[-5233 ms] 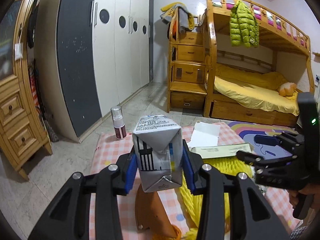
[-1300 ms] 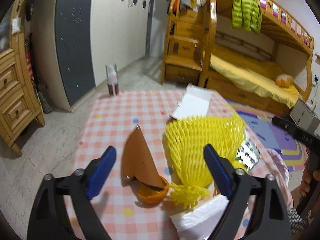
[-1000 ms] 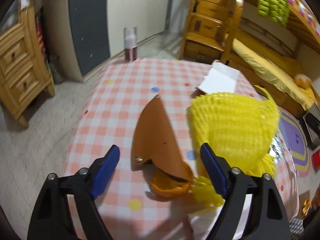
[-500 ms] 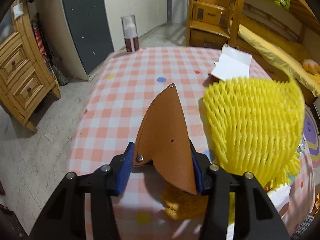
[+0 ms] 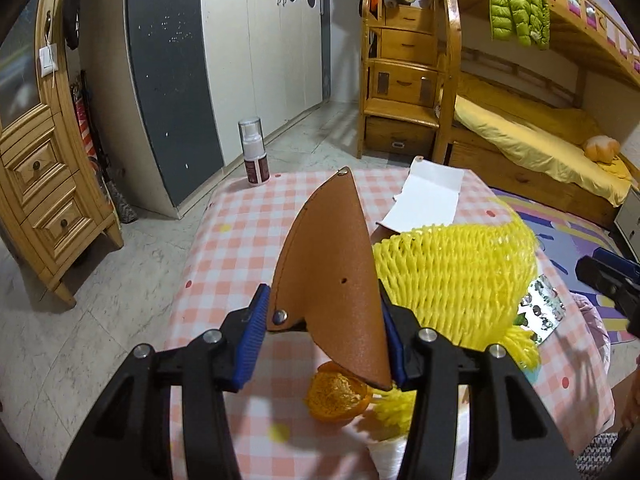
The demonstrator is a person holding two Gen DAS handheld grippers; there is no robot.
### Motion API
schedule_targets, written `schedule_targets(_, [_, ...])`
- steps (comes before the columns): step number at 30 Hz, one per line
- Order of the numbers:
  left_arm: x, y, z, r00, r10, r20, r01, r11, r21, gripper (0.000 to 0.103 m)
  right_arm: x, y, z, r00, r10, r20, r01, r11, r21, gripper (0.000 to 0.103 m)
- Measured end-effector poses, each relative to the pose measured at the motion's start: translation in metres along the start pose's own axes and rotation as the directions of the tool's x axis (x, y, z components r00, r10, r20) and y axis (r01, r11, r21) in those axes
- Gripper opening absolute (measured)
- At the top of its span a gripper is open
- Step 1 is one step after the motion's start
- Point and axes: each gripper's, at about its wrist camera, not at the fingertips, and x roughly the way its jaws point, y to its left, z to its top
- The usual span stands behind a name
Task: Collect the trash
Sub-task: 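Grasp the yellow foam net with the right gripper while the left holds the leather, then carry the leather piece and yellow net over the bin and release both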
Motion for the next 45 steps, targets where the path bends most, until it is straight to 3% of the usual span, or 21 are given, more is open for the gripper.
schedule_targets(4, [0.002,0.008,-0.002,1.000,0.003,-0.014,-0.003,1.000,-0.017,0.048,0.015,0.028,0.003,0.999,0.039,-0.030,-0.040,0.999,-0.037,0.088])
schedule_targets(7, [0.002,0.013,-0.005,1.000,0.002,-0.022,-0.003,1.000,-0.024,0.048,0.041,0.048,0.003,0.993,0.035,-0.112,-0.040,0.998,-0.043,0.088])
schedule_targets(14, [0.005,0.021,-0.008,0.999,-0.005,-0.042,0.004,1.000,-0.022,0.049,0.073,0.062,0.003,0.982,0.024,-0.189,-0.026,1.000,-0.004,0.086])
schedule_targets(16, [0.005,0.022,-0.009,0.999,-0.005,-0.050,0.004,1.000,-0.021,0.049,0.075,0.063,0.003,0.980,0.043,-0.196,-0.041,0.999,0.015,0.035])
schedule_targets(17, [0.005,0.023,-0.010,0.999,-0.006,-0.052,0.005,1.000,-0.024,0.049,0.073,0.063,0.003,0.981,0.040,-0.191,-0.037,0.999,0.022,0.032])
schedule_targets(18, [0.005,0.025,-0.011,0.999,-0.007,-0.052,0.005,1.000,-0.028,0.049,0.070,0.062,0.004,0.983,0.048,-0.178,-0.044,0.999,0.027,0.020])
schedule_targets(19, [0.004,0.027,-0.011,0.999,-0.007,-0.050,0.005,0.999,-0.033,0.048,0.064,0.062,0.007,0.985,0.069,-0.158,-0.065,0.997,0.032,0.019])
schedule_targets(22, [-0.002,0.033,-0.009,0.999,-0.013,-0.034,0.012,0.999,-0.053,0.048,0.041,0.062,0.013,0.992,0.104,-0.073,-0.103,0.994,0.027,0.017])
schedule_targets(26, [-0.012,0.035,-0.008,0.999,-0.033,-0.002,0.032,0.997,-0.063,0.048,-0.005,0.054,0.018,0.982,0.167,0.085,-0.168,0.986,0.015,0.017])
schedule_targets(30, [-0.019,0.027,-0.005,0.998,-0.046,0.037,0.048,0.997,-0.053,0.048,-0.034,0.039,0.020,0.973,0.121,0.195,-0.127,0.992,0.018,0.017])
schedule_targets(37, [-0.026,-0.013,-0.002,0.989,-0.130,0.071,0.130,0.991,0.005,0.048,-0.040,0.005,0.021,0.980,0.011,0.200,-0.023,0.998,0.055,0.018])
schedule_targets(45, [-0.038,-0.098,0.005,0.955,-0.274,0.110,0.259,0.957,0.132,0.048,-0.071,-0.046,0.010,0.963,-0.166,0.213,0.146,0.983,0.110,0.018])
